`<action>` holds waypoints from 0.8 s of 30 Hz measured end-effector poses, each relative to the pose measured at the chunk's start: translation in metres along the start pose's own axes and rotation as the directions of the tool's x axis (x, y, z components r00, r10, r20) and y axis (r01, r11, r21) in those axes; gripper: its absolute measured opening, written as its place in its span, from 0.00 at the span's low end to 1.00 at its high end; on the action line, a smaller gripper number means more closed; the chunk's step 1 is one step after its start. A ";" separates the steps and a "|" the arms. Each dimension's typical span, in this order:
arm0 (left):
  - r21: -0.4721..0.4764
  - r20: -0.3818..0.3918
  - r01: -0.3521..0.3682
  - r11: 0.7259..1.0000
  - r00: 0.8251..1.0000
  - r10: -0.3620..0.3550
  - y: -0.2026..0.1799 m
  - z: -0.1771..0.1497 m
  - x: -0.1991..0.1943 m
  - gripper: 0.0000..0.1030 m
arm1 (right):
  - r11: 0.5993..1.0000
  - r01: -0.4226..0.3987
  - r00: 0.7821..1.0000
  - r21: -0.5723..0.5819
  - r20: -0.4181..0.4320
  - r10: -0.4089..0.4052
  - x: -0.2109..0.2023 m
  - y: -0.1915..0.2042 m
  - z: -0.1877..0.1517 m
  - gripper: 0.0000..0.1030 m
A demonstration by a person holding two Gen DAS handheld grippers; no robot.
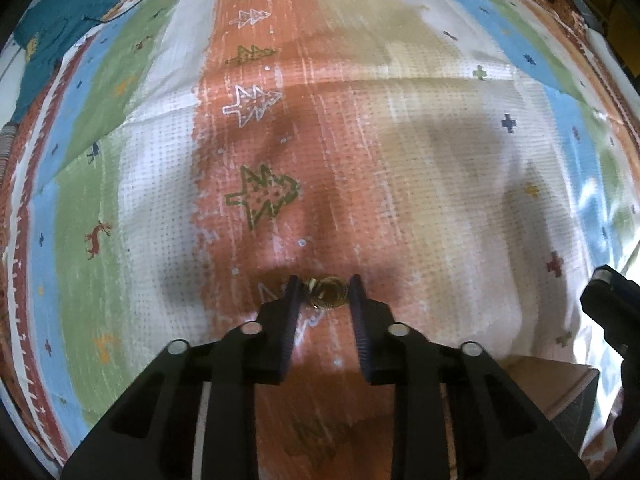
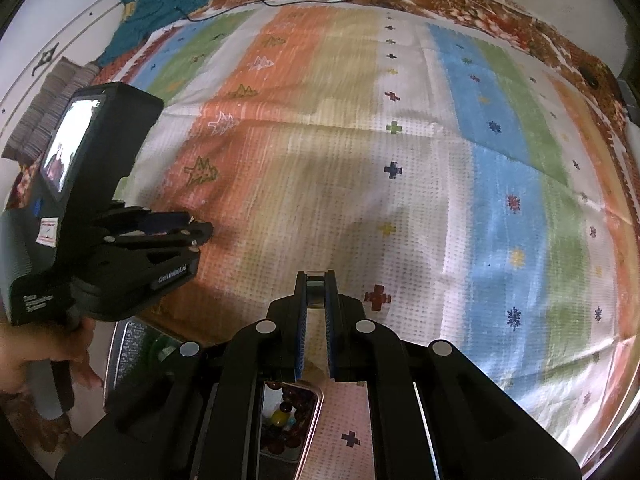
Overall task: Organize jewelry
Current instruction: 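Carry the charm with left tool while right tool carries the ring over the tin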
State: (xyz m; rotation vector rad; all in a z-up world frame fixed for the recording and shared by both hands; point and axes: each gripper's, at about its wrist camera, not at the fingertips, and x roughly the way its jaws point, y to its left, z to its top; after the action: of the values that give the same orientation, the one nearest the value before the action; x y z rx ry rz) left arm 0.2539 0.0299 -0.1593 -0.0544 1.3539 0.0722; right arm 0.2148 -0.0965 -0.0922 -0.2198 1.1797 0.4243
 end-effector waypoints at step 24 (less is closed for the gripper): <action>0.019 0.203 0.075 0.997 0.976 -0.077 -0.016 -0.049 -0.110 0.13 | 0.998 -0.009 0.996 -0.060 0.089 0.014 -0.042 0.020 -0.019 0.09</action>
State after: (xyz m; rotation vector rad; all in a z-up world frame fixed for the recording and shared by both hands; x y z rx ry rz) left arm 0.1845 0.0079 -0.0623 -0.0871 1.1456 0.0053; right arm 0.1767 -0.0943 -0.0594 -0.2436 1.0821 0.4752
